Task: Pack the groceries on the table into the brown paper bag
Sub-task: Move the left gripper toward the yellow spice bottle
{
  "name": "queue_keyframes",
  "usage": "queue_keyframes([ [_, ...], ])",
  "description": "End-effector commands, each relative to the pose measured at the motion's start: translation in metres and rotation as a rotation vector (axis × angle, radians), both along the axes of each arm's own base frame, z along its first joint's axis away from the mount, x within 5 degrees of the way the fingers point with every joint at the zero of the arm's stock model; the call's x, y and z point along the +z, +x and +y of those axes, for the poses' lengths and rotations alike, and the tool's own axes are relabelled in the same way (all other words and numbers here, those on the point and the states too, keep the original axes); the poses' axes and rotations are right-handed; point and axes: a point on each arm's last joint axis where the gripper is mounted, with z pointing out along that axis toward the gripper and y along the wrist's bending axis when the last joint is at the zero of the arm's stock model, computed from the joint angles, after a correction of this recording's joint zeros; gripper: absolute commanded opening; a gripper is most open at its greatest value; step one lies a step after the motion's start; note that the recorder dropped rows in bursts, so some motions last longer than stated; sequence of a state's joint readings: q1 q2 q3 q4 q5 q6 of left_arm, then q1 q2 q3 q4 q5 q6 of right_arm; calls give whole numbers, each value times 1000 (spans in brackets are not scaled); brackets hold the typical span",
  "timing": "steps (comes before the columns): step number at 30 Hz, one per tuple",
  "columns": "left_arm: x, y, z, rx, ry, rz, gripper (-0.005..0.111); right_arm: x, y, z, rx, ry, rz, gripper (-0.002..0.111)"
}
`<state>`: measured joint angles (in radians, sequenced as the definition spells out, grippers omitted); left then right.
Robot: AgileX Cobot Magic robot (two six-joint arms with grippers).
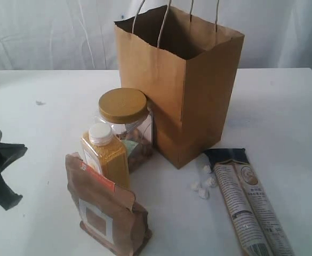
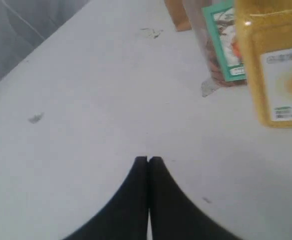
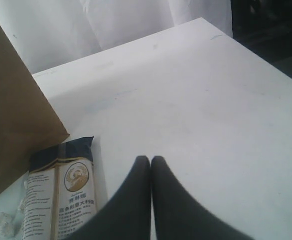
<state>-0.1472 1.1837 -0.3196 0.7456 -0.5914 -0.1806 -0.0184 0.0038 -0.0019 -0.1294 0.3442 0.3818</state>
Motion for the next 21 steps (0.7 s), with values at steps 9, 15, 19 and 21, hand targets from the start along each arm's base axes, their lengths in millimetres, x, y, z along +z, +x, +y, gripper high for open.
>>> queue_keyframes([
  [9, 86, 74, 6, 518, -348, 155, 34, 0, 0, 0, -6, -4, -4, 0],
  [15, 103, 57, -44, 401, -93, 265, 55, 0, 0, 0, -6, -4, -4, 0],
  [19, 124, 43, -88, 242, -160, 303, 60, 0, 0, 0, -6, -4, -4, 0],
  [21, 134, 40, -100, 232, -249, 341, 62, 0, 0, 0, -6, -4, -4, 0],
])
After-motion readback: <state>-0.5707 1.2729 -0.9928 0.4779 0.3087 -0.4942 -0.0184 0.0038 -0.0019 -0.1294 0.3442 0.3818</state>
